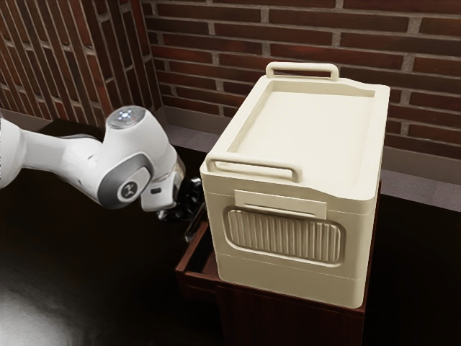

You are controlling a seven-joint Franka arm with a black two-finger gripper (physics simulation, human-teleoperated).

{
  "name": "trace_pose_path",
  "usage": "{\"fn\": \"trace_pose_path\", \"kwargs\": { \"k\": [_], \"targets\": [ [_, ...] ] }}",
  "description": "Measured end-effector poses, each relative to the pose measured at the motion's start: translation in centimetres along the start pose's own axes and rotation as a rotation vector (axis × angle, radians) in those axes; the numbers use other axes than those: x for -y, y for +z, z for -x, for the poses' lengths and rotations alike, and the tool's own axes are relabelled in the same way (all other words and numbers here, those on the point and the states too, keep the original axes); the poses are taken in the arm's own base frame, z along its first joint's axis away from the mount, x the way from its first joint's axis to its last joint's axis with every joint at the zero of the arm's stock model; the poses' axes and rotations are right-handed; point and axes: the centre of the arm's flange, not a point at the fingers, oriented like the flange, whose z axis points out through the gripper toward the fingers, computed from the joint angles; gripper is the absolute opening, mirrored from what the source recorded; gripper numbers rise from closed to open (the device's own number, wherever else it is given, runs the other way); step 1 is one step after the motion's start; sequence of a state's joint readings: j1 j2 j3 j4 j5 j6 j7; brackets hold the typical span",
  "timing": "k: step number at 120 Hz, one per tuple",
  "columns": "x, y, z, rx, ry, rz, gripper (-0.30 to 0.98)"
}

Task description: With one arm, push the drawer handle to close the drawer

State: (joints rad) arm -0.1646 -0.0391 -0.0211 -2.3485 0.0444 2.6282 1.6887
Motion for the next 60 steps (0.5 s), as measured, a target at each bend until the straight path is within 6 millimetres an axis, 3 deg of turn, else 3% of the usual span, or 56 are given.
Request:
{"fn": "trace_pose_path", "kwargs": {
  "k": [60],
  "targets": [
    [2.3,0.8,-1.9,-0.011,0.017,-0.028,-0.11]
  ]
}}
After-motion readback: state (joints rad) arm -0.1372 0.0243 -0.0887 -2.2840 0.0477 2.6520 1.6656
